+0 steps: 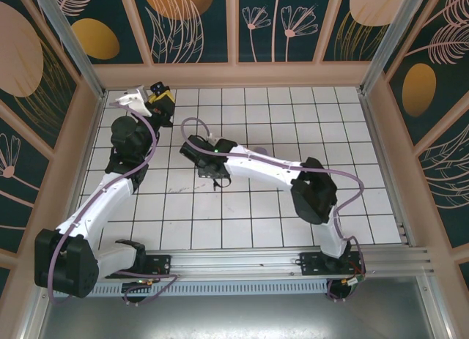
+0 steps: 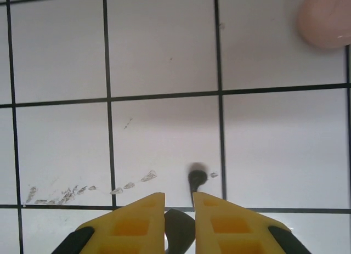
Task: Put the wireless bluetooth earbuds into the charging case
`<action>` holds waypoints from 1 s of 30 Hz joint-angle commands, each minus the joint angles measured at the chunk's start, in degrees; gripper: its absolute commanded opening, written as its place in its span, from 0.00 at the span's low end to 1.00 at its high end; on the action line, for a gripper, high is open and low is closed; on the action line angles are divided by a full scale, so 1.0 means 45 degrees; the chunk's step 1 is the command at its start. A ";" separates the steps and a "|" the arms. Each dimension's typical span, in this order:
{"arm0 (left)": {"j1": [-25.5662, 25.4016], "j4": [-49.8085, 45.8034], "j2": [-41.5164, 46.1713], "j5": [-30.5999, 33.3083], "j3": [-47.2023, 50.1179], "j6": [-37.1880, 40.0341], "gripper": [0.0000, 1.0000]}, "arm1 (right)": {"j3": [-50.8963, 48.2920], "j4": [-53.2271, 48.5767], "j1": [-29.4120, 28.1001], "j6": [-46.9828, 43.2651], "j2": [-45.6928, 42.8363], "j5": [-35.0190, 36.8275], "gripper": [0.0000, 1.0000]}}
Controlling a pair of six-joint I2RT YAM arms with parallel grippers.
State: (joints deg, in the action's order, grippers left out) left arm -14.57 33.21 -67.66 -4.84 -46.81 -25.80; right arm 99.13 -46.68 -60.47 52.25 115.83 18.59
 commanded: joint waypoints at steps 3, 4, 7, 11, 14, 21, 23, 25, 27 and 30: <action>0.0079 0.0482 0.0203 -0.1021 0.0108 0.0030 0.00 | -0.1378 0.0608 0.0591 -0.0554 -0.1514 0.0904 0.17; 0.0087 0.0562 0.0240 -0.1094 0.0219 0.0051 0.00 | -0.1602 0.0707 0.0686 -0.0673 -0.1771 0.0954 0.17; 0.0088 0.0978 0.0359 -0.1386 0.0636 0.0195 0.00 | -0.2150 0.0831 0.0978 -0.1034 -0.2550 0.1266 0.17; 0.0077 0.1931 0.0392 -0.2613 0.1293 0.0588 0.00 | -0.2844 0.1063 0.1413 -0.1579 -0.3639 0.1596 0.17; 0.0092 0.2871 0.0227 -0.3879 0.1804 0.0736 0.00 | -0.3196 0.1429 0.1777 -0.1985 -0.4465 0.1680 0.17; -0.0068 0.5424 -0.0349 -0.6597 0.3099 0.1342 0.00 | -0.2865 0.2122 0.2466 -0.3292 -0.5810 0.1676 0.17; -0.0356 0.5944 -0.0424 -0.7012 0.3467 0.1980 0.00 | -0.2475 0.2254 0.2604 -0.3685 -0.5973 0.1626 0.17; -0.0766 0.5875 -0.0426 -0.7223 0.3635 0.2953 0.00 | -0.2063 0.2378 0.2656 -0.4053 -0.6061 0.1561 0.17; -0.1250 0.5657 -0.0433 -0.7310 0.3755 0.4123 0.00 | -0.1662 0.2523 0.2657 -0.4431 -0.6084 0.1483 0.17; -0.1931 0.5586 -0.0558 -0.7468 0.3885 0.5534 0.00 | -0.1258 0.2868 0.2656 -0.4997 -0.6127 0.1267 0.17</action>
State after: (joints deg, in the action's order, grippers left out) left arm -21.28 54.35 -69.65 -35.46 -30.02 -9.89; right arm 90.67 -36.69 -48.62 34.13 90.13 24.40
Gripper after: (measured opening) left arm 0.225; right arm 0.175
